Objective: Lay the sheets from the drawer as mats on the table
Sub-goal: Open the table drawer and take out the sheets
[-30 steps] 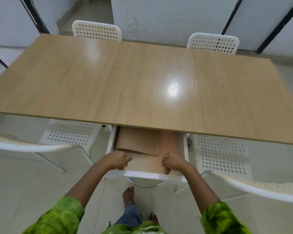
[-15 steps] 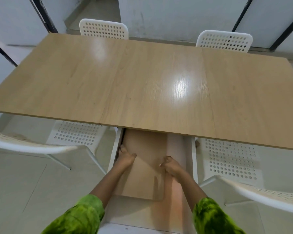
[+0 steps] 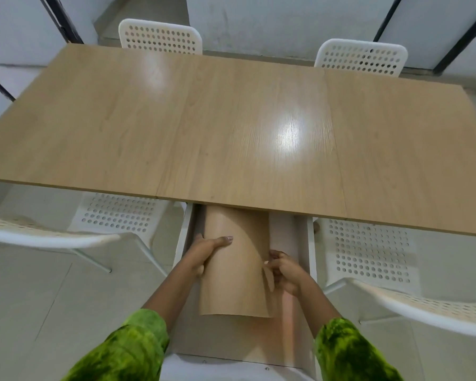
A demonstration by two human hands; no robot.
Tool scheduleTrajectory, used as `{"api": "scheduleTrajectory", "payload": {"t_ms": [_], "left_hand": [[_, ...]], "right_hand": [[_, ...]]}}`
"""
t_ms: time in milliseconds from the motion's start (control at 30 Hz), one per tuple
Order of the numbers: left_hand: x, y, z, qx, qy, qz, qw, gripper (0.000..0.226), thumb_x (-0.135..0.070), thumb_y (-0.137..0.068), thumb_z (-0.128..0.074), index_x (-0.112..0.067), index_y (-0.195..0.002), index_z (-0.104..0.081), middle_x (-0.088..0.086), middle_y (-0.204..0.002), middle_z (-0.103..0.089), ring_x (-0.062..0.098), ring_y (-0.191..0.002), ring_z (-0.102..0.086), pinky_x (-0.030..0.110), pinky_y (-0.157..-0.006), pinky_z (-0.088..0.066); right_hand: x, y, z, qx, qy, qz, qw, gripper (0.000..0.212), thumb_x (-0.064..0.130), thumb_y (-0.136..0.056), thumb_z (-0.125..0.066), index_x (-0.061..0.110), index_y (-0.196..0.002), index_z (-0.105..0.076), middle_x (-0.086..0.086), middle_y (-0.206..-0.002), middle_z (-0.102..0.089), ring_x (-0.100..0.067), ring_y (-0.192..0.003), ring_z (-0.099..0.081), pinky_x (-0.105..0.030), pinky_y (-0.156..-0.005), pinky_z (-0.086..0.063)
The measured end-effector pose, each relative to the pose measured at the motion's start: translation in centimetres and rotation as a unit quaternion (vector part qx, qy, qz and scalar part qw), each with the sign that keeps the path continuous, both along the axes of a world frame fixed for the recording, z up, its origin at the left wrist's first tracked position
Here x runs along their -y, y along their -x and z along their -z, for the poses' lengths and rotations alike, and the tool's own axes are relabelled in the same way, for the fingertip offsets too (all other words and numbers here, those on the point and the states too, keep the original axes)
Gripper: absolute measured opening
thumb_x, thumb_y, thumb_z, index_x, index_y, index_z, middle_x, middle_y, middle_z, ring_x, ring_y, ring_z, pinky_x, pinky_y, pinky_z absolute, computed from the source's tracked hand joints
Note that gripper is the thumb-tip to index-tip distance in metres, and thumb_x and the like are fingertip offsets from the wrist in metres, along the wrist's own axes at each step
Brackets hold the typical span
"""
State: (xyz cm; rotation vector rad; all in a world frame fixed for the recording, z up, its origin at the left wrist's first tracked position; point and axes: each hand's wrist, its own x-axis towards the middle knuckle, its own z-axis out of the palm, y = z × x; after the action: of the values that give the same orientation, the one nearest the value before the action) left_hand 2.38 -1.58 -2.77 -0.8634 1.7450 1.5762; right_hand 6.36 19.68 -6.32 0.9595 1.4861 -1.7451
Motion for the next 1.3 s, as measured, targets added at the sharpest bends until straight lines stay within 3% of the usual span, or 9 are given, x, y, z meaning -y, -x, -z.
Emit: {"api": "scheduleTrajectory", "payload": {"t_ms": [167, 400, 467, 600, 667, 800, 933, 1067, 1300], "left_hand": [[2.1, -1.3, -1.2, -0.025, -0.104, -0.046, 0.993, 0.058, -0.014, -0.072, -0.075, -0.001, -0.123, -0.05, 0.023, -0.11, -0.065, 0.034, -0.09, -0.066, 0.038, -0.064, -0.058], [2.3, -5.3, -2.4, 0.059, -0.248, -0.057, 0.965, 0.079, -0.024, -0.044, -0.091, -0.002, -0.113, -0.059, 0.018, -0.087, -0.072, 0.029, -0.072, -0.071, 0.042, -0.063, -0.059], [1.1, -6.1, -3.8, 0.058, -0.2, -0.031, 0.978, 0.057, -0.028, -0.068, -0.076, -0.003, -0.116, -0.057, 0.016, -0.091, -0.073, 0.025, -0.073, -0.071, 0.038, -0.066, -0.059], [-1.0, -6.8, -7.7, -0.091, 0.106, 0.193, 0.971, 0.07, -0.04, -0.087, -0.058, -0.013, -0.145, -0.028, 0.009, -0.153, -0.028, 0.027, -0.135, -0.034, 0.04, -0.109, -0.032], [-2.8, -7.3, -11.4, -0.144, 0.042, 0.232, 0.961, 0.069, -0.049, -0.086, -0.053, -0.02, -0.144, -0.031, 0.002, -0.153, -0.027, 0.023, -0.14, -0.026, 0.041, -0.11, -0.028], [-6.5, -8.5, -17.2, -0.144, -0.12, 0.259, 0.948, 0.078, -0.066, -0.075, -0.047, -0.025, -0.141, -0.039, -0.002, -0.148, -0.037, 0.02, -0.135, -0.033, 0.048, -0.099, -0.047], [-7.4, -8.8, -19.9, -0.162, -0.158, 0.246, 0.942, 0.083, -0.071, -0.074, -0.039, -0.022, -0.14, -0.04, 0.007, -0.15, -0.035, 0.031, -0.141, -0.026, 0.051, -0.092, -0.05], [-7.3, -8.7, -21.1, -0.184, -0.167, 0.233, 0.94, 0.087, -0.074, -0.07, -0.04, -0.022, -0.14, -0.041, 0.007, -0.146, -0.04, 0.03, -0.137, -0.033, 0.054, -0.09, -0.051], [-6.8, -7.1, -21.6, -0.281, -0.069, 0.211, 0.934, 0.031, -0.035, -0.094, -0.046, -0.016, -0.116, -0.055, 0.006, -0.109, -0.064, 0.017, -0.101, -0.062, 0.029, -0.053, -0.054]], "right_hand": [[-1.1, -1.4, -1.3, -0.009, 0.031, 0.058, 0.998, 0.048, 0.006, -0.086, -0.06, 0.005, -0.13, -0.043, -0.008, -0.08, -0.058, -0.016, -0.067, -0.052, -0.032, -0.063, -0.045], [-2.2, -3.2, -5.9, -0.031, 0.225, 0.056, 0.972, 0.041, 0.012, -0.068, -0.077, 0.0, -0.104, -0.062, -0.016, -0.091, -0.069, -0.028, -0.076, -0.068, -0.043, -0.077, -0.057], [-2.2, -3.0, -8.1, -0.081, 0.166, 0.038, 0.982, 0.029, 0.002, -0.075, -0.068, 0.003, -0.102, -0.058, -0.014, -0.089, -0.066, -0.025, -0.072, -0.066, -0.036, -0.065, -0.058], [-2.3, -3.8, -13.1, -0.157, 0.06, -0.02, 0.985, 0.018, -0.008, -0.08, -0.056, 0.006, -0.092, -0.061, -0.014, -0.089, -0.066, -0.025, -0.077, -0.063, -0.035, -0.069, -0.054], [-2.1, -4.6, -15.4, -0.202, 0.017, -0.077, 0.976, 0.021, -0.007, -0.08, -0.057, 0.01, -0.09, -0.064, -0.011, -0.088, -0.068, -0.024, -0.079, -0.065, -0.036, -0.074, -0.054], [-1.8, -5.6, -19.7, -0.302, -0.012, -0.145, 0.942, 0.022, 0.0, -0.084, -0.057, 0.016, -0.094, -0.069, -0.012, -0.095, -0.072, -0.029, -0.092, -0.068, -0.04, -0.081, -0.055], [-2.3, -5.7, -23.0, -0.314, 0.027, -0.197, 0.928, 0.022, 0.024, -0.089, -0.058, 0.009, -0.103, -0.065, -0.012, -0.089, -0.07, -0.024, -0.079, -0.067, -0.029, -0.066, -0.056], [-2.6, -5.7, -24.6, -0.327, 0.058, -0.189, 0.924, 0.034, 0.027, -0.081, -0.059, 0.003, -0.105, -0.063, -0.02, -0.095, -0.065, -0.033, -0.086, -0.062, -0.039, -0.08, -0.054], [-1.1, -4.7, -25.2, -0.34, 0.039, -0.177, 0.923, 0.027, 0.005, -0.086, -0.055, 0.002, -0.112, -0.062, -0.014, -0.089, -0.067, -0.023, -0.076, -0.065, -0.028, -0.071, -0.057]]}}
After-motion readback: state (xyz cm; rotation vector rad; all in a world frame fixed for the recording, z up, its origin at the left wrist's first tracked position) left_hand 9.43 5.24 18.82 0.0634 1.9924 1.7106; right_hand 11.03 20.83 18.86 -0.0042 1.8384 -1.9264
